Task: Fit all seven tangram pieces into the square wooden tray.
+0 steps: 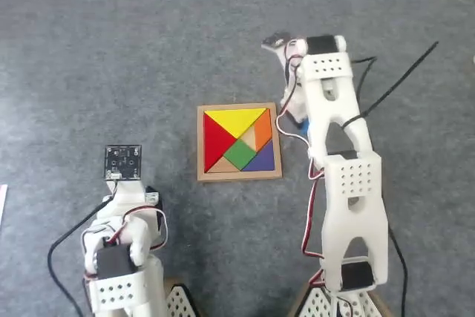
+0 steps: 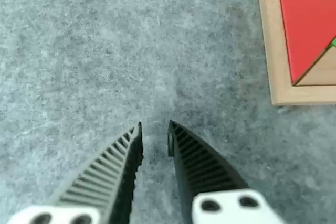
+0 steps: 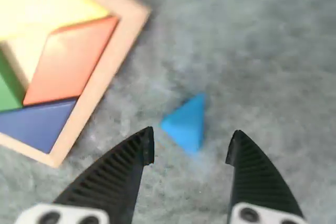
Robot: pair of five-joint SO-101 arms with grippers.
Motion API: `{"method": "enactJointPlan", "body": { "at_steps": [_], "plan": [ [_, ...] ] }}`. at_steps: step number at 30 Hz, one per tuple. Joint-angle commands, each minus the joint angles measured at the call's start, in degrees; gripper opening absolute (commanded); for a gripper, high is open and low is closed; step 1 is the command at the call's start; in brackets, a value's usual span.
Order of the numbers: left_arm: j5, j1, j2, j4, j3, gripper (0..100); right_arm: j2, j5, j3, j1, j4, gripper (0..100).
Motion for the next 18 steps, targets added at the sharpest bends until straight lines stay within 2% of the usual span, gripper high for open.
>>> {"method": "enactJointPlan", "body": {
  "at_steps": [1, 6, 11, 18],
  "plan": [
    [0.00, 0.18, -1.05, 0.18, -0.66, 8, -1.63, 1.32, 0.18, -0.04, 2.24, 22.4],
    [0.00, 0.18, -1.05, 0.18, -0.66, 8, -4.62, 1.32, 2.02, 0.22, 2.33, 22.4],
    [0.00, 0.18, -1.05, 0.18, -0.66, 8, -9.19, 6.77, 10.73, -0.75, 1.98, 22.6],
    [0.00, 0.18, -1.05, 0.18, -0.66, 8, -13.58, 6.86, 18.29, 0.40, -5.41, 22.7]
  ]
}}
